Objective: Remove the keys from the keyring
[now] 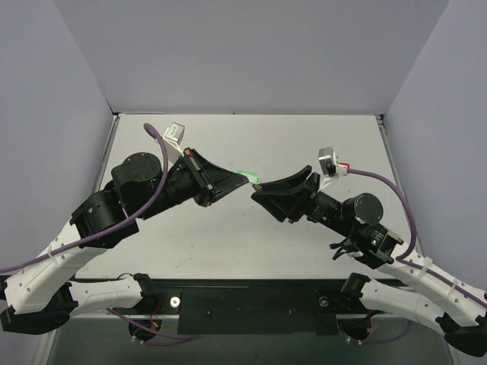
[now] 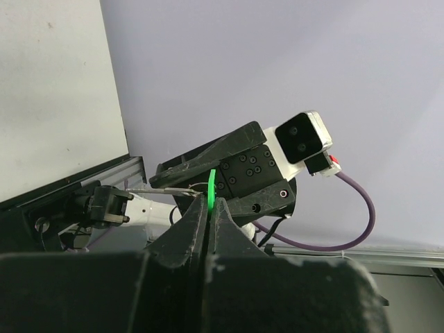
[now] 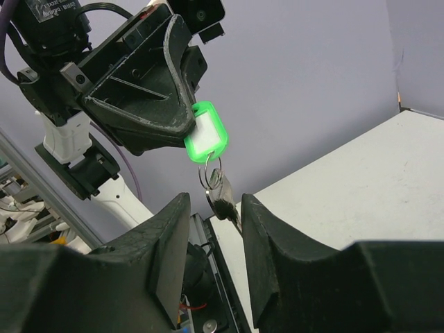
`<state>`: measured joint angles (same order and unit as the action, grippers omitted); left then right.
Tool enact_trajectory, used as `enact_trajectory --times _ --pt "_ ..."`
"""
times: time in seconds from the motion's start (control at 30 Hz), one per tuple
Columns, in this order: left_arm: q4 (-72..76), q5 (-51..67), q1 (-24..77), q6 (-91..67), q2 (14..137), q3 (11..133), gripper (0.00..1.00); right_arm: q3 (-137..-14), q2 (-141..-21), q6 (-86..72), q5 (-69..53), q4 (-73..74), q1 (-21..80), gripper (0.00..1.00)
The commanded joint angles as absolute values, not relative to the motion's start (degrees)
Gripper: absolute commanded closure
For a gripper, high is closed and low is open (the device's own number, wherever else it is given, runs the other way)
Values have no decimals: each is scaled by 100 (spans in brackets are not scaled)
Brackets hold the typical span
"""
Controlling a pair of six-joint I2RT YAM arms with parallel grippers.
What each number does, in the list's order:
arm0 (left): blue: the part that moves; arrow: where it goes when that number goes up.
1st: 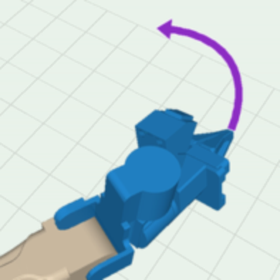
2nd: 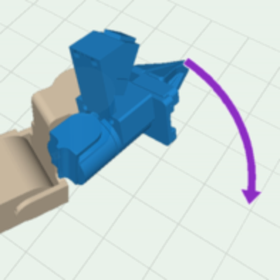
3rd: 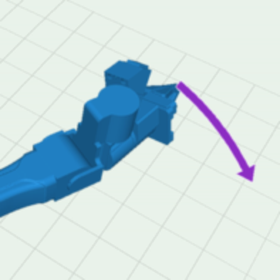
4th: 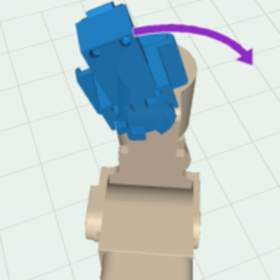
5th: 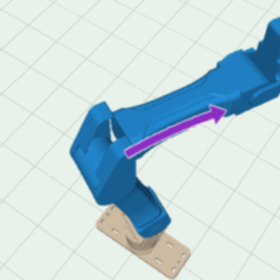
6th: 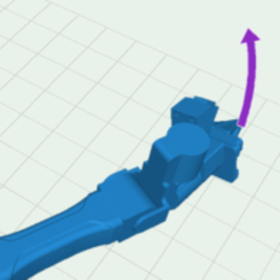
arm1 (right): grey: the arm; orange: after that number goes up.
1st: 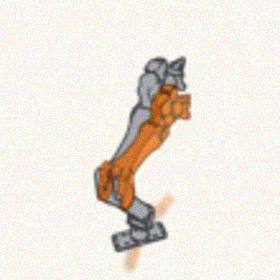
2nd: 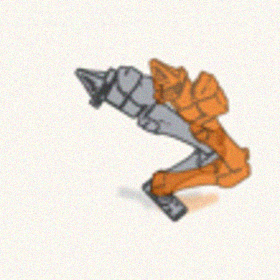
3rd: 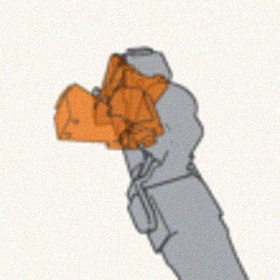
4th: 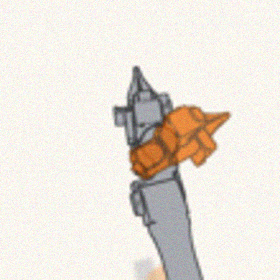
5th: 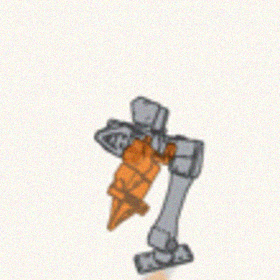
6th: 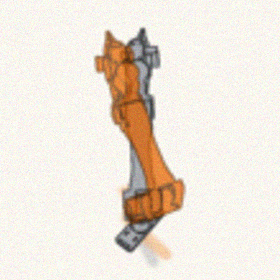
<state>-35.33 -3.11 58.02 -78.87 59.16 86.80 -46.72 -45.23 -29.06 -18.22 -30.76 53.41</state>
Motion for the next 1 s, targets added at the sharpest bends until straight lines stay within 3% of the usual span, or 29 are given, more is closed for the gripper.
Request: enact_trajectory --times 0.0,0.43,0.63,0.97 --pt "-3164 -264 5792 -7919 5818 8657 100 -4931 -4483 -2760 -1784 -3454 5423 71" --pt "-3155 -264 5783 -7928 5810 8631 100 -5001 -4509 -2558 -1574 -3147 5519 83" --pt "-3146 -290 5783 -7928 5775 8596 100 -5045 -4482 -2531 -1556 -2997 5563 100" --pt "-3067 -387 5783 -7980 5520 8236 100 -5299 -4561 -2663 -1731 -2243 5590 100"
